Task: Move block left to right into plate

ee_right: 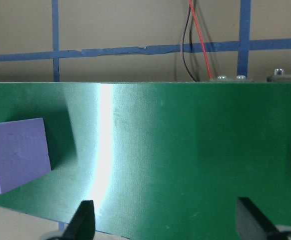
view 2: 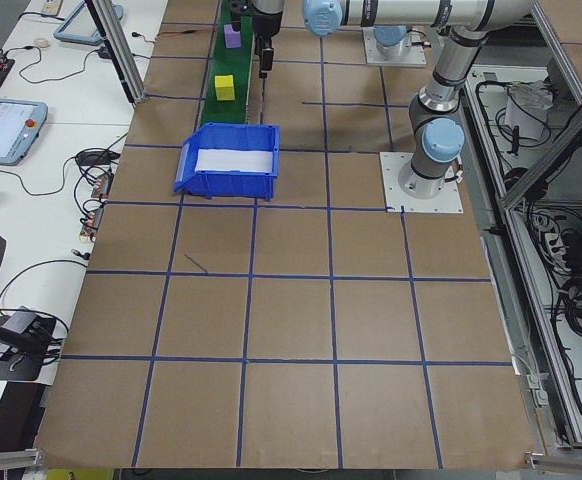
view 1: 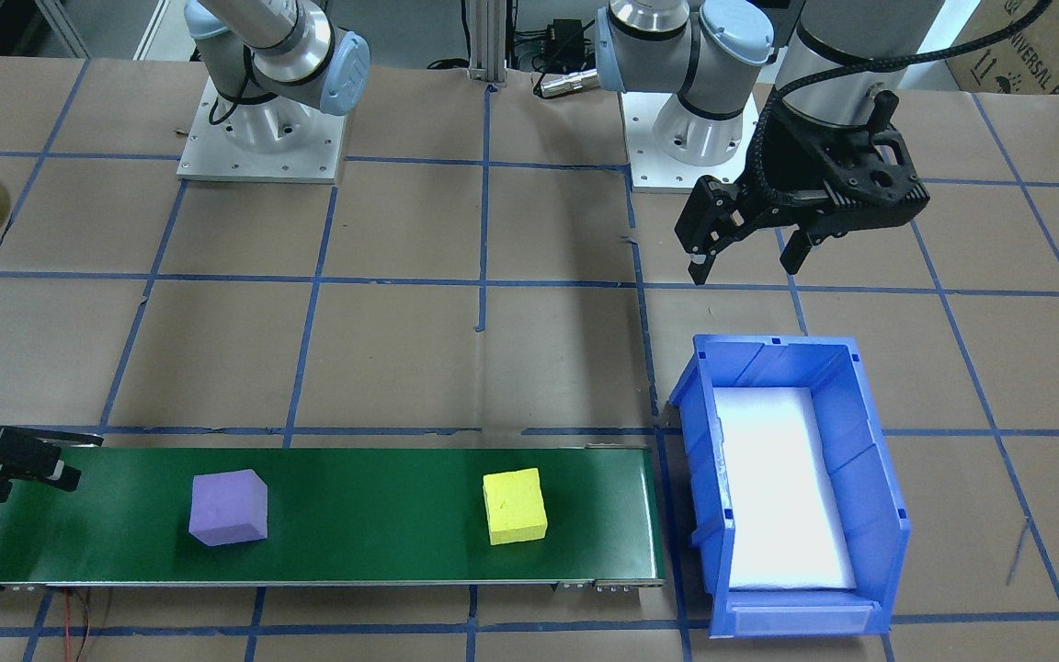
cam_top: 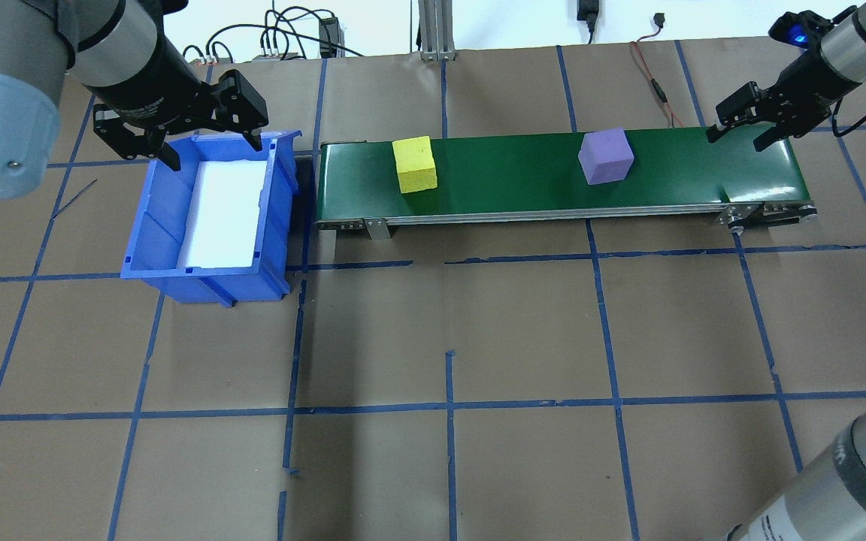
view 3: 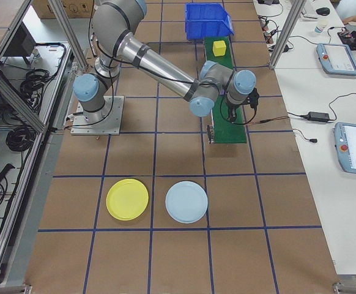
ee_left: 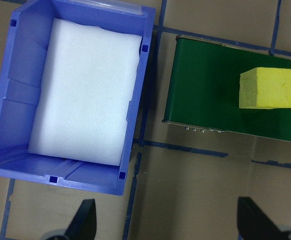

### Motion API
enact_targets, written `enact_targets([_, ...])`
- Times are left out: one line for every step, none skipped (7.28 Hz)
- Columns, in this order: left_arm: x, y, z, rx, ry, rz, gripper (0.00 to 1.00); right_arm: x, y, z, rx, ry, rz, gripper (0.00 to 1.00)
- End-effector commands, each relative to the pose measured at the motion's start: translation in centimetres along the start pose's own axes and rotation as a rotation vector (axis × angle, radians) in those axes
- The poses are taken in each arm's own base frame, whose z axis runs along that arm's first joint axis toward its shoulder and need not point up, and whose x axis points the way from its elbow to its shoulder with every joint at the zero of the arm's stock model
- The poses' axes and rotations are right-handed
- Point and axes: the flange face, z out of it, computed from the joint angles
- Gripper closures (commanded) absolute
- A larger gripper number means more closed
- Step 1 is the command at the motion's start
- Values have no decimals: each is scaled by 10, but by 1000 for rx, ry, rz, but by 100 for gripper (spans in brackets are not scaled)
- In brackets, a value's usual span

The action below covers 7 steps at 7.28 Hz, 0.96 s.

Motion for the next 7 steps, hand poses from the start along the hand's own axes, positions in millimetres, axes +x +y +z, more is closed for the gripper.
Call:
enact_targets([-4,6,-6,-25,-10,-5,0,-2,0,-2,4,-2,20,3])
enact_targets([-5,8,-12,-15,-7,-11,0,-2,1,-1,3,-2,21,3])
enact_targets([-5,13,-20,-35,-12,-13,0,-2,1,-2,4,-2,20,3])
enact_targets([-7,14,-23,-46,-15,-14,0,-2,1,-2,4,-2,20,4])
enact_targets([-13,9,-25,-35,-12,-22,0,-2,1,-1,3,-2,15,5])
enact_targets([-28,3,-23,-35,-12,-52,0,-2,1,-2,5,-3,22,2])
enact_targets([-42,-3,-22,-38,-8,-83,0,-2,1,-2,5,-3,22,2])
